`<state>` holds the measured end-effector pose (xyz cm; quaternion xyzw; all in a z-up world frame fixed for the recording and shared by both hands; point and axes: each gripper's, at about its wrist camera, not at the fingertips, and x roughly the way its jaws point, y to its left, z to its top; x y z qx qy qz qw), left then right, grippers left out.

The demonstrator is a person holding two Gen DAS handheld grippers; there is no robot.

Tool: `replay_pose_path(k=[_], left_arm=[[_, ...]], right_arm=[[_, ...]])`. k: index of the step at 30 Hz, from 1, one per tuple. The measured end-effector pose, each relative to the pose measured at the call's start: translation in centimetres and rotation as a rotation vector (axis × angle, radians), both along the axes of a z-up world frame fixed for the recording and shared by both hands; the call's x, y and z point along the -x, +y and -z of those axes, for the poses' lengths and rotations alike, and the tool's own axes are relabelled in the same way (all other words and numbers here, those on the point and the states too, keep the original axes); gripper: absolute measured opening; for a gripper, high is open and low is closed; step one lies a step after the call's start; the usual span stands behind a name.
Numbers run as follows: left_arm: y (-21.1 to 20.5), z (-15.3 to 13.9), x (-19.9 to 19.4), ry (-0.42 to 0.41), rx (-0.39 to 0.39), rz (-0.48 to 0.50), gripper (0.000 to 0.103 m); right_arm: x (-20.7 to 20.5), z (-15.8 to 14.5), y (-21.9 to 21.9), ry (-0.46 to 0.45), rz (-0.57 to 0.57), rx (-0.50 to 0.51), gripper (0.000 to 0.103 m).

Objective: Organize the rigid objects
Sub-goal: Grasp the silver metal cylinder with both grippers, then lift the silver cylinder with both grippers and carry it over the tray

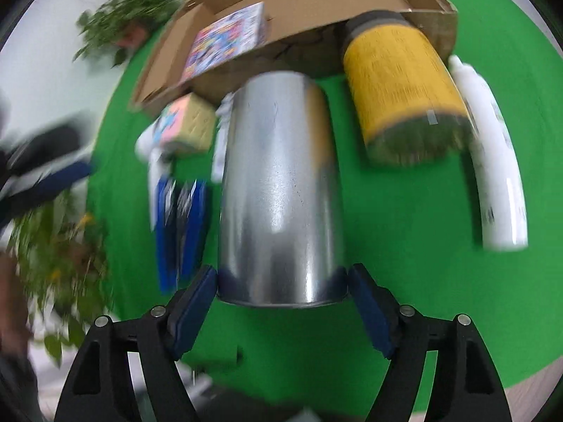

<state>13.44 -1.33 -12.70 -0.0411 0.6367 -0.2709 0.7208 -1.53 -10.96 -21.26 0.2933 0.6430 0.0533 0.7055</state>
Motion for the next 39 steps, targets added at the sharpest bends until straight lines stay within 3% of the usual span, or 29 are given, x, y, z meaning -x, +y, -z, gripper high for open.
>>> replay_pose_path(k=[1, 3, 4, 7, 10, 12, 14, 19, 24, 30, 35, 39], left_arm=[[-0.7, 1.2, 0.2, 0.052, 0.028, 0.027, 0.081], [-2.1, 3.7, 0.9, 0.155, 0.066, 0.074, 0.081], [-2.7, 4.7, 1.2, 0.193, 0.074, 0.087, 0.08], [-3.5, 7.2, 2.4, 0.256, 0.053, 0.08, 0.08], [-3.6, 8.5, 3.5, 0.292, 0.045, 0.077, 0.08], [-3.7, 9.2, 3.9, 0.298, 0.025, 0.08, 0.08], [-3.8, 9.9, 4.1, 0.293, -0.008, 0.075, 0.079], [-3.8, 9.7, 4.5, 0.284, 0.007, 0.045, 0.078], [-4.6, 5.7, 5.1, 0.192, 0.041, 0.011, 0.078], [-7.4, -3.4, 5.7, -0.016, 0.065, 0.035, 0.078], [-9.0, -9.5, 4.6, -0.143, 0.084, 0.065, 0.078], [-9.7, -12.2, 4.5, -0.206, 0.105, 0.062, 0.078]], right_arm=[[1.3, -0.4, 0.1, -0.005, -0.015, -0.018, 0.078], [3.5, -0.7, 0.1, -0.002, -0.028, -0.056, 0.096], [4.1, -0.9, -0.1, -0.017, -0.027, -0.07, 0.097], [4.2, -1.0, -0.4, -0.047, -0.019, -0.104, 0.097], [3.3, 1.1, 0.2, -0.007, -0.024, -0.169, 0.096], [2.5, 2.3, 1.2, 0.027, -0.035, -0.169, 0.085], [2.6, 2.8, 2.1, 0.042, -0.054, -0.162, 0.08], [2.8, 2.2, 2.1, 0.057, -0.069, -0.144, 0.078], [2.8, -1.9, 0.3, -0.029, -0.064, -0.091, 0.077], [2.9, -9.2, -3.3, -0.184, -0.06, -0.056, 0.077], [2.9, -15.0, -7.2, -0.314, -0.03, -0.018, 0.077], [1.7, -17.7, -7.9, -0.392, -0.04, 0.019, 0.078]])
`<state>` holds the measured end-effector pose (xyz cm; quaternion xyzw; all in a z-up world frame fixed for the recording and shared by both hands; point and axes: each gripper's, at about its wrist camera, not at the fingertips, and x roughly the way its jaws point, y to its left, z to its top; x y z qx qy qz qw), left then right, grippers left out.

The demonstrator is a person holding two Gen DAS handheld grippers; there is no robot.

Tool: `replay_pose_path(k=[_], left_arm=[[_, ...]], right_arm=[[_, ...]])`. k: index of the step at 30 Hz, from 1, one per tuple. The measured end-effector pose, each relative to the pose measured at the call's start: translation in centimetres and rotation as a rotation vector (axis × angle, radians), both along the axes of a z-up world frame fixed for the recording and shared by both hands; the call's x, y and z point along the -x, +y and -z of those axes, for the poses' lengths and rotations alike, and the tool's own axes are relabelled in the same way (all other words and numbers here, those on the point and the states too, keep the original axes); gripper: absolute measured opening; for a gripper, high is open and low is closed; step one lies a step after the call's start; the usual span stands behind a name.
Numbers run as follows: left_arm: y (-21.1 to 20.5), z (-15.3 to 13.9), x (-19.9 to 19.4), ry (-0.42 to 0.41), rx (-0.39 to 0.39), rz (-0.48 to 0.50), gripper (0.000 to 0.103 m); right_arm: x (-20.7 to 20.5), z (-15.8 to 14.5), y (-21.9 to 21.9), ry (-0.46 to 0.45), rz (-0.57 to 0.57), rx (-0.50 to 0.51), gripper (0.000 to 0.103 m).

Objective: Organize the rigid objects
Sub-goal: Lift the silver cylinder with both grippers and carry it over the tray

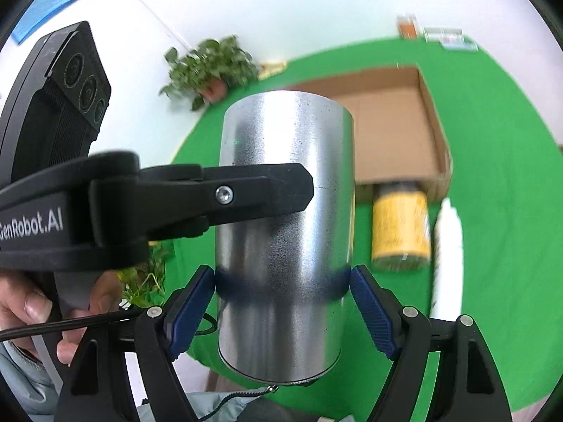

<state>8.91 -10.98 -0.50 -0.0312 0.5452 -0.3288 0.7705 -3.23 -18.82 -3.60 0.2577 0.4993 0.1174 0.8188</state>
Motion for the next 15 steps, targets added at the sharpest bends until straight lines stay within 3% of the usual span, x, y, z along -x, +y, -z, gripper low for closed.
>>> replay_pose_path(k=[6, 15], left_arm=[[0.1, -1.1, 0.2, -0.033, -0.018, -0.008, 0.078], [2.1, 0.3, -1.8, -0.007, -0.048, -0.044, 0.078]], right_arm=[[-0.6, -1.6, 0.6, -0.039, 0.007, -0.012, 0.078], [-3.4, 1.5, 3.5, 0.002, -0.039, -0.047, 0.078]])
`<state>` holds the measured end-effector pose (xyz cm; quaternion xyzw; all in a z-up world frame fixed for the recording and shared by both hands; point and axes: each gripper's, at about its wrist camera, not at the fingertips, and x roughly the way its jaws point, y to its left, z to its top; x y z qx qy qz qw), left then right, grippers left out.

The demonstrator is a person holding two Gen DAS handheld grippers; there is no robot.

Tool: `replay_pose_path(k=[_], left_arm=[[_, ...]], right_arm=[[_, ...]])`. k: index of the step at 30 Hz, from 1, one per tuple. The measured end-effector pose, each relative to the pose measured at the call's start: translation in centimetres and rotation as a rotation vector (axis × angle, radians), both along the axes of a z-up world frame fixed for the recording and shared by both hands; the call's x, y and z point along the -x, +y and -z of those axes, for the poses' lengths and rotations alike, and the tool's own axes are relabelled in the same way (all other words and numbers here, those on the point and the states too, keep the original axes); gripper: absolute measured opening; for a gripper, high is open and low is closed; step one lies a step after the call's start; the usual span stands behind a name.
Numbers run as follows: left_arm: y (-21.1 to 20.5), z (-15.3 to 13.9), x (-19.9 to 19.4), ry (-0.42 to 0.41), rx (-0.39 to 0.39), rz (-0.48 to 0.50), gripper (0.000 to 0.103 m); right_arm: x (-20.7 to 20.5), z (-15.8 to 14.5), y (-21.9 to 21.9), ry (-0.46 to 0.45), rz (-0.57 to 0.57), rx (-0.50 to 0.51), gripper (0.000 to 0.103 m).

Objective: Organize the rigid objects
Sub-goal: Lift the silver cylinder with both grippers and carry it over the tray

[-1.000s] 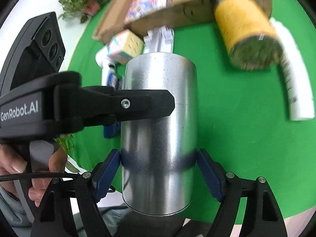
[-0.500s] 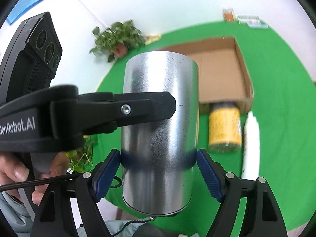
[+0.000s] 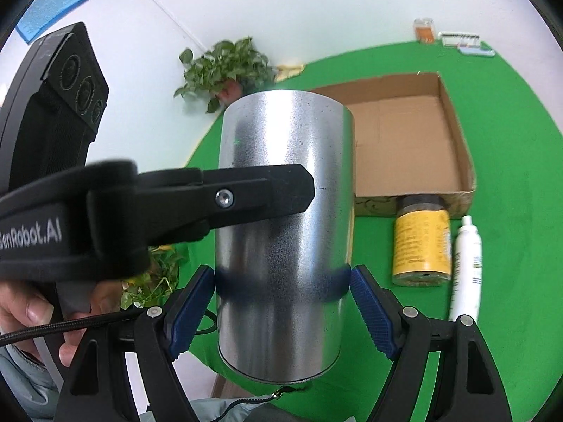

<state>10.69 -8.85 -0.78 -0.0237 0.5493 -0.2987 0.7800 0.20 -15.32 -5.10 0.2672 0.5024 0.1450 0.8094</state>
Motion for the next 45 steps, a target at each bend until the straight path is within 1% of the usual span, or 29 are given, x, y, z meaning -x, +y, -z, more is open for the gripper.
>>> replay_pose_path(k=[2, 7, 12, 15, 20, 26, 32, 36, 42, 45], left_arm=[[0.6, 0.6, -1.5, 0.027, 0.015, -0.011, 0.078], [1.0, 1.5, -5.2, 0.044, 0.029, -0.002, 0.078], [0.7, 2.3, -10.5, 0.076, 0.062, 0.021, 0.078], [0.2, 2.7, -13.5, 0.07, 0.077, 0.048, 0.078], [-1.0, 4.8, -18.5, 0.101, 0.126, 0.087, 0.078], [-3.2, 7.3, -22.3, 0.133, 0.119, 0.135, 0.078], [-4.5, 10.3, -24.2, 0.182, 0.103, 0.164, 0.078], [-4.9, 12.1, -24.8, 0.214, 0.091, 0.164, 0.078], [-5.6, 14.8, -25.4, 0.261, 0.062, 0.166, 0.078], [-6.1, 16.0, -25.2, 0.282, 0.026, 0.172, 0.078]], right_arm=[[-1.5, 0.6, 0.6, 0.016, -0.007, 0.009, 0.078], [-5.6, 1.7, 1.0, 0.043, -0.006, 0.02, 0.078], [-11.2, 2.6, 0.9, 0.079, 0.019, 0.05, 0.078], [-14.5, 3.4, 0.4, 0.084, 0.042, 0.066, 0.078], [-20.0, 5.1, -0.5, 0.118, 0.069, 0.124, 0.078], [-24.6, 8.4, -2.2, 0.16, 0.105, 0.129, 0.078], [-26.9, 12.4, -3.3, 0.201, 0.118, 0.122, 0.077], [-27.9, 14.8, -3.4, 0.226, 0.121, 0.112, 0.077], [-27.1, 17.8, -3.8, 0.267, 0.135, 0.092, 0.077], [-26.8, 19.4, -3.8, 0.286, 0.134, 0.098, 0.076]])
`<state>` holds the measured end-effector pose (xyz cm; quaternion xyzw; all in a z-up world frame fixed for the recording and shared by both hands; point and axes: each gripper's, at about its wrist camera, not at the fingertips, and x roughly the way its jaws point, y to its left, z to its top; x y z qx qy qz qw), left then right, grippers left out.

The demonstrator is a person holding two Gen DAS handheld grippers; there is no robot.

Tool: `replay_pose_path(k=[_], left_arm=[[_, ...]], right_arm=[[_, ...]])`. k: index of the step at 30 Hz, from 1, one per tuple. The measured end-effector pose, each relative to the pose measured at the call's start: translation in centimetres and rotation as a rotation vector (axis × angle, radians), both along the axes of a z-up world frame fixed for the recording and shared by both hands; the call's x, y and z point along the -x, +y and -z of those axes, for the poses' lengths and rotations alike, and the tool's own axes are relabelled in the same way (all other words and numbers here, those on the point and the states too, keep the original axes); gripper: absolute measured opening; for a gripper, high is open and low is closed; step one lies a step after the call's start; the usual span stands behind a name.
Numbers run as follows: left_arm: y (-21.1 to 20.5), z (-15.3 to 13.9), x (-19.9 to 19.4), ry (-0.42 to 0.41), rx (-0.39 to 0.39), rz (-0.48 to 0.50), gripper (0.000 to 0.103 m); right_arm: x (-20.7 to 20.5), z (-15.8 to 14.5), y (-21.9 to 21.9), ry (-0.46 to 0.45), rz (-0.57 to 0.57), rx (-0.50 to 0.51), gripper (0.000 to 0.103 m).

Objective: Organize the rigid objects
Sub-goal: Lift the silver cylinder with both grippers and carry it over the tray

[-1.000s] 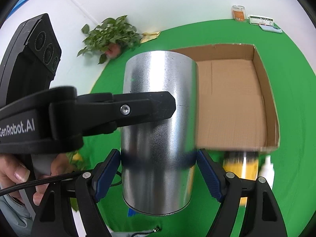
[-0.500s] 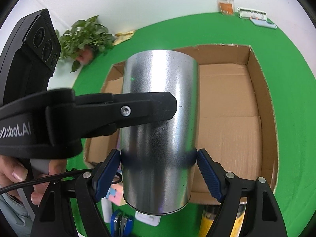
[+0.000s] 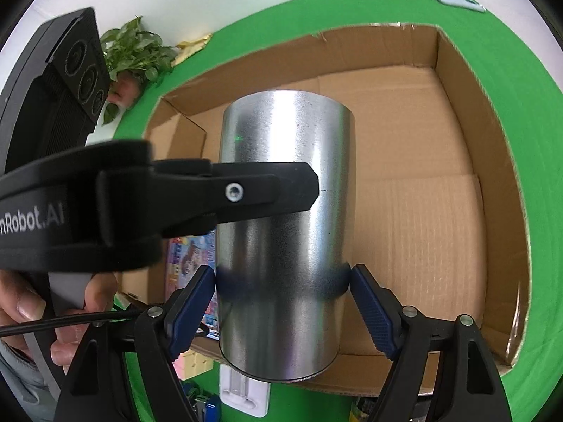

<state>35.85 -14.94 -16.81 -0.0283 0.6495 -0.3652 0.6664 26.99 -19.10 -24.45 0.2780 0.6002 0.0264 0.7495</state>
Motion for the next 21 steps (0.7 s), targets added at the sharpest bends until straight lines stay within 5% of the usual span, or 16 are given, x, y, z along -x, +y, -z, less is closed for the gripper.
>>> replay_pose_path(k=[12, 21], left_arm=[[1.0, 2.4, 0.3, 0.097, -0.077, -0.068, 0.078], [4.5, -2.6, 1.4, -0.048, -0.02, -0.124, 0.078]], right_arm=[[0.5, 3.0, 0.8, 0.059, 0.015, -0.035, 0.076], [0.3, 3.7, 1.9, 0.091, -0.006, -0.017, 0.079]])
